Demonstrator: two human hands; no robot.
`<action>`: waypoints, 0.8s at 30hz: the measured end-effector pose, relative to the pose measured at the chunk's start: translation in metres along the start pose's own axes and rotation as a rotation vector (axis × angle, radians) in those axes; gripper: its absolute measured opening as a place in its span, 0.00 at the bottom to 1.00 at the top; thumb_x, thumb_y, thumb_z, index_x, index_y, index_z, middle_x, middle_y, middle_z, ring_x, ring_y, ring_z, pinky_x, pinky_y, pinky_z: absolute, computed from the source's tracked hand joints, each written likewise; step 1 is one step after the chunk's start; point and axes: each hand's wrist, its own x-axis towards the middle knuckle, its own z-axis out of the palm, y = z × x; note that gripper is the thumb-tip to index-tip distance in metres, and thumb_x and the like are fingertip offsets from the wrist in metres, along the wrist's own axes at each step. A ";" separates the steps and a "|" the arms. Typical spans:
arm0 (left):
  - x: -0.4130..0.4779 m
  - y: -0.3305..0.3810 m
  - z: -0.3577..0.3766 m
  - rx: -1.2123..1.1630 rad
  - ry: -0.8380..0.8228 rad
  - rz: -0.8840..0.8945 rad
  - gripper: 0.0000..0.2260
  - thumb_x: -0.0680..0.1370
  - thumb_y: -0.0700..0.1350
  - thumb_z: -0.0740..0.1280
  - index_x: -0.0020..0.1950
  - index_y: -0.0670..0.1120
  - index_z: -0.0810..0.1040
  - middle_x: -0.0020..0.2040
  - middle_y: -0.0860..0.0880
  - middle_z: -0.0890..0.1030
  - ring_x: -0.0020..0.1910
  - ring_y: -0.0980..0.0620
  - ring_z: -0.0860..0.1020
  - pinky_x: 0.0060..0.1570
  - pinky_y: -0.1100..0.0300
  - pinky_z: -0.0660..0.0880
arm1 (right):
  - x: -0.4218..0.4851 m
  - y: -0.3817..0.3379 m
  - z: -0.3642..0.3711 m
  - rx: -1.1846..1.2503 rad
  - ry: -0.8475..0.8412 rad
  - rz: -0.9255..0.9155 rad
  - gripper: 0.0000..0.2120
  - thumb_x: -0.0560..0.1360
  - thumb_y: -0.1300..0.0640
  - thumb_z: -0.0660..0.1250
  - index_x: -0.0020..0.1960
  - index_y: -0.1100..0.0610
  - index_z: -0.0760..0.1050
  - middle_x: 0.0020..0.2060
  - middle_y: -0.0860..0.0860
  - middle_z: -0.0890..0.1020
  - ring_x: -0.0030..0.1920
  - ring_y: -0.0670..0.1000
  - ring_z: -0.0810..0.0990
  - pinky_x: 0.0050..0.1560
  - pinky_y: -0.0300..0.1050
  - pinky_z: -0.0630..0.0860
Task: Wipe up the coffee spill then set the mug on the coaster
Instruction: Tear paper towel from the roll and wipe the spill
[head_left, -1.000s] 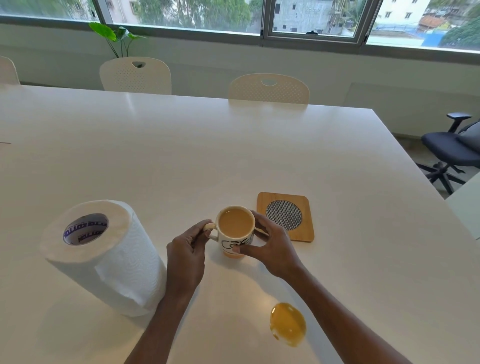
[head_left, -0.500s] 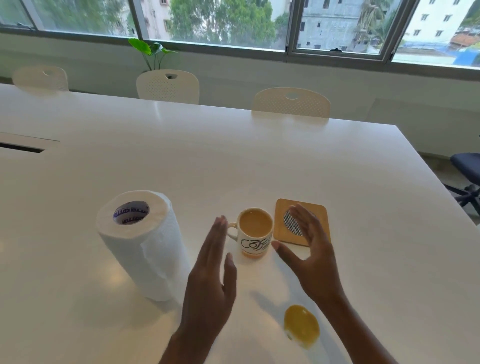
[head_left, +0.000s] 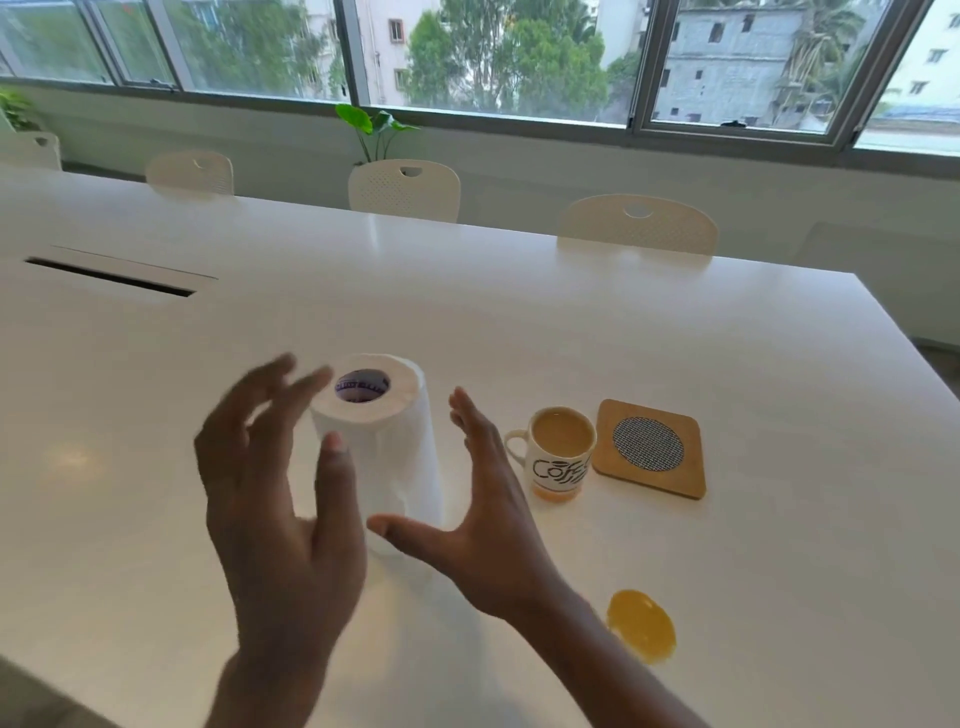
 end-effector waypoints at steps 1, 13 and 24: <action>0.008 -0.007 -0.003 -0.005 -0.055 -0.081 0.17 0.82 0.41 0.62 0.71 0.44 0.78 0.73 0.42 0.74 0.73 0.49 0.70 0.66 0.41 0.73 | 0.003 -0.003 0.007 -0.010 0.004 0.021 0.61 0.62 0.22 0.74 0.83 0.35 0.43 0.83 0.35 0.56 0.81 0.36 0.56 0.74 0.38 0.59; 0.011 -0.029 0.003 0.068 -0.413 -0.346 0.15 0.83 0.50 0.64 0.69 0.54 0.81 0.76 0.44 0.71 0.69 0.44 0.75 0.67 0.43 0.75 | 0.023 -0.004 0.037 0.018 0.093 0.131 0.44 0.76 0.46 0.77 0.84 0.46 0.56 0.77 0.48 0.75 0.74 0.52 0.75 0.73 0.57 0.76; 0.013 -0.022 0.006 0.155 -0.306 -0.407 0.30 0.75 0.69 0.61 0.67 0.51 0.78 0.77 0.46 0.68 0.69 0.44 0.74 0.64 0.47 0.77 | 0.026 0.010 0.023 0.134 0.273 0.071 0.16 0.80 0.67 0.65 0.47 0.50 0.85 0.39 0.47 0.88 0.33 0.46 0.80 0.32 0.34 0.72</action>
